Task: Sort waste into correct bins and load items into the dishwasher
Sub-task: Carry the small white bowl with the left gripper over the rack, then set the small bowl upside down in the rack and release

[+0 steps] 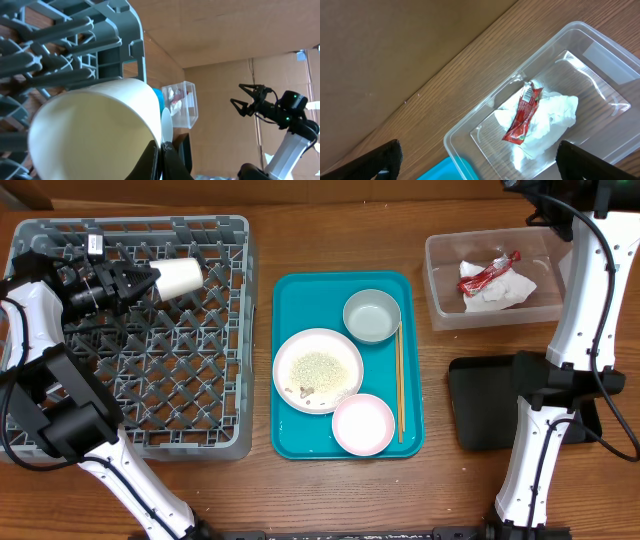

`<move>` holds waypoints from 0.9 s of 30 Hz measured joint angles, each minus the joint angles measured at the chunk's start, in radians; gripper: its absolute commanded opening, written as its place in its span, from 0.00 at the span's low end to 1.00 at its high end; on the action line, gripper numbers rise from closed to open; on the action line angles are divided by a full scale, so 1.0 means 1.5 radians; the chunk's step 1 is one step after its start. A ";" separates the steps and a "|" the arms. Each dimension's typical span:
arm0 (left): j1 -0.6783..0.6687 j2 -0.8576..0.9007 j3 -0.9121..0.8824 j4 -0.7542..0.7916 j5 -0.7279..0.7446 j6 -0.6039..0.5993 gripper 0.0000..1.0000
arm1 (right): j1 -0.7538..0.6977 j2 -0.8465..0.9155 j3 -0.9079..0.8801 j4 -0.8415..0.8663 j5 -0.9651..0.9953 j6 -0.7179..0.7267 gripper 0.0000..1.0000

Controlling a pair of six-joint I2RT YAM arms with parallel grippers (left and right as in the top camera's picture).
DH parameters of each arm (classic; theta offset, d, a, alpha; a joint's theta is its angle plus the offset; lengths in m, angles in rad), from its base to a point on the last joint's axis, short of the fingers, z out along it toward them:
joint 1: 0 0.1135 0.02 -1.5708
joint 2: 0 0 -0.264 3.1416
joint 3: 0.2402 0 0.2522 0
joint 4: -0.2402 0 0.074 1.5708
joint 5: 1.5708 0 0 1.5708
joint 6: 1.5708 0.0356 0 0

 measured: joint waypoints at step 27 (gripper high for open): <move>-0.056 0.000 0.004 0.092 -0.065 -0.087 0.04 | 0.000 0.000 0.000 0.001 0.000 0.000 1.00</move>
